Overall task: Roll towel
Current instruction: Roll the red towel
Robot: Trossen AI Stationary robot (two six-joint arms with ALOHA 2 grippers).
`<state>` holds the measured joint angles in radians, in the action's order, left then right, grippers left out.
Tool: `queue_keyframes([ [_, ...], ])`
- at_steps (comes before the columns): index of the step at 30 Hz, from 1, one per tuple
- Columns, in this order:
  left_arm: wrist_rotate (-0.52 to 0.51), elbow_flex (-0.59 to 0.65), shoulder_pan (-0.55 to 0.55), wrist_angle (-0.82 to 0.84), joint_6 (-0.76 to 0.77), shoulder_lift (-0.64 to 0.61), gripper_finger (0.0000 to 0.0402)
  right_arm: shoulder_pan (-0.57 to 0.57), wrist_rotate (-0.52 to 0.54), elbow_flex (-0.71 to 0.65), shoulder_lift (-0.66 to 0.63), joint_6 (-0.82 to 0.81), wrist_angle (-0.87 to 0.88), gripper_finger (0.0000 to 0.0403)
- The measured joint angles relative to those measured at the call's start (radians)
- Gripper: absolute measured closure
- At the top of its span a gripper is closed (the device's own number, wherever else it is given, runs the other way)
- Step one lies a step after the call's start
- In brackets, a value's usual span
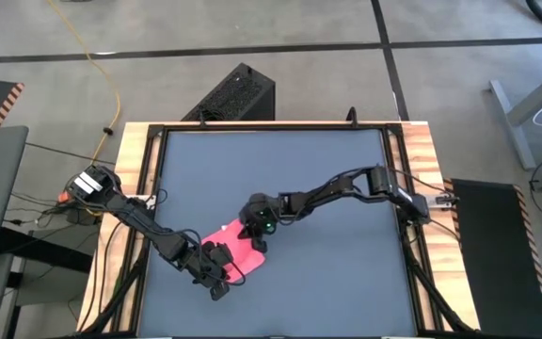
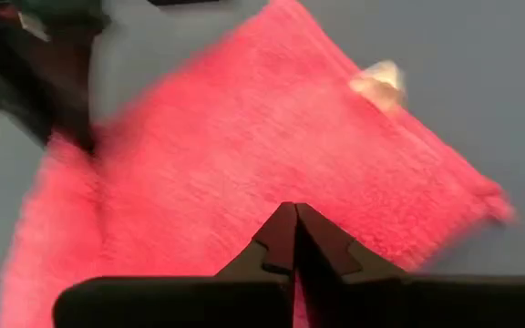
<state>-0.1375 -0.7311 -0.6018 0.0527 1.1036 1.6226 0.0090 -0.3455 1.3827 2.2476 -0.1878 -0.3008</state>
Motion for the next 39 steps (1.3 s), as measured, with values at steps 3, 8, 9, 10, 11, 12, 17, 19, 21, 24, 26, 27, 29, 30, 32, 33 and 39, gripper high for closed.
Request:
queue_keyframes([
  [3,0.0,0.0,-0.001,0.002,0.001,0.0,0.0401,0.004,0.077,0.001,-0.005,0.021,0.048,0.038],
  [8,0.002,0.0,-0.003,0.013,0.002,0.0,0.0401,0.004,0.122,0.002,-0.012,0.021,0.083,0.0384],
  [9,0.001,0.0,-0.005,0.021,0.006,0.0,0.0401,0.007,0.132,0.002,-0.012,0.02,0.089,0.0382],
  [10,-0.002,0.0,-0.008,0.03,0.009,0.0,0.0401,0.011,0.133,0.002,-0.012,0.021,0.091,0.0379],
  [11,-0.002,0.0,-0.009,0.041,0.015,0.0,0.0401,0.013,0.134,0.002,-0.012,0.021,0.09,0.0376],
  [12,-0.002,0.0,-0.009,0.055,0.02,0.0,0.0401,0.016,0.135,0.002,-0.012,0.022,0.087,0.0373],
  [17,-0.004,0.0,-0.008,0.096,0.023,0.0,0.0401,0.029,0.141,0.001,-0.027,0.026,0.091,0.0359],
  [19,-0.004,0.0,-0.008,0.099,0.009,0.0,0.0401,0.029,0.141,0.0,-0.042,0.033,0.103,0.0353],
  [21,-0.004,0.0,-0.007,0.104,0.004,0.0,0.0401,0.029,0.14,-0.005,-0.072,0.049,0.13,0.0347],
  [24,0.0,-0.001,-0.006,0.118,-0.001,-0.001,0.0401,0.029,0.14,-0.034,-0.137,0.073,0.124,0.034],
  [26,0.0,-0.001,-0.006,0.12,-0.016,-0.002,0.0401,0.035,0.141,-0.067,-0.176,0.088,0.104,0.0336],
  [27,0.001,-0.001,-0.006,0.12,-0.02,-0.002,0.0401,0.039,0.14,-0.096,-0.198,0.091,0.082,0.0334],
  [29,0.002,-0.001,-0.006,0.124,-0.022,-0.002,0.0401,0.053,0.14,-0.174,-0.241,0.092,0.005,0.0331],
  [30,0.004,-0.001,-0.006,0.126,-0.022,-0.002,0.0401,0.063,0.139,-0.218,-0.258,0.096,-0.064,0.0329],
  [32,0.012,-0.001,-0.006,0.131,-0.021,-0.002,0.0401,0.09,0.138,-0.311,-0.291,0.13,-0.172,0.0324],
  [33,0.016,-0.001,-0.005,0.131,-0.02,-0.002,0.0401,0.108,0.137,-0.348,-0.295,0.171,-0.233,0.0321],
  [39,0.034,-0.001,-0.002,0.13,0.009,-0.002,0.0401,0.238,0.233,-0.419,-0.295,0.419,-0.322,0.0275],
])
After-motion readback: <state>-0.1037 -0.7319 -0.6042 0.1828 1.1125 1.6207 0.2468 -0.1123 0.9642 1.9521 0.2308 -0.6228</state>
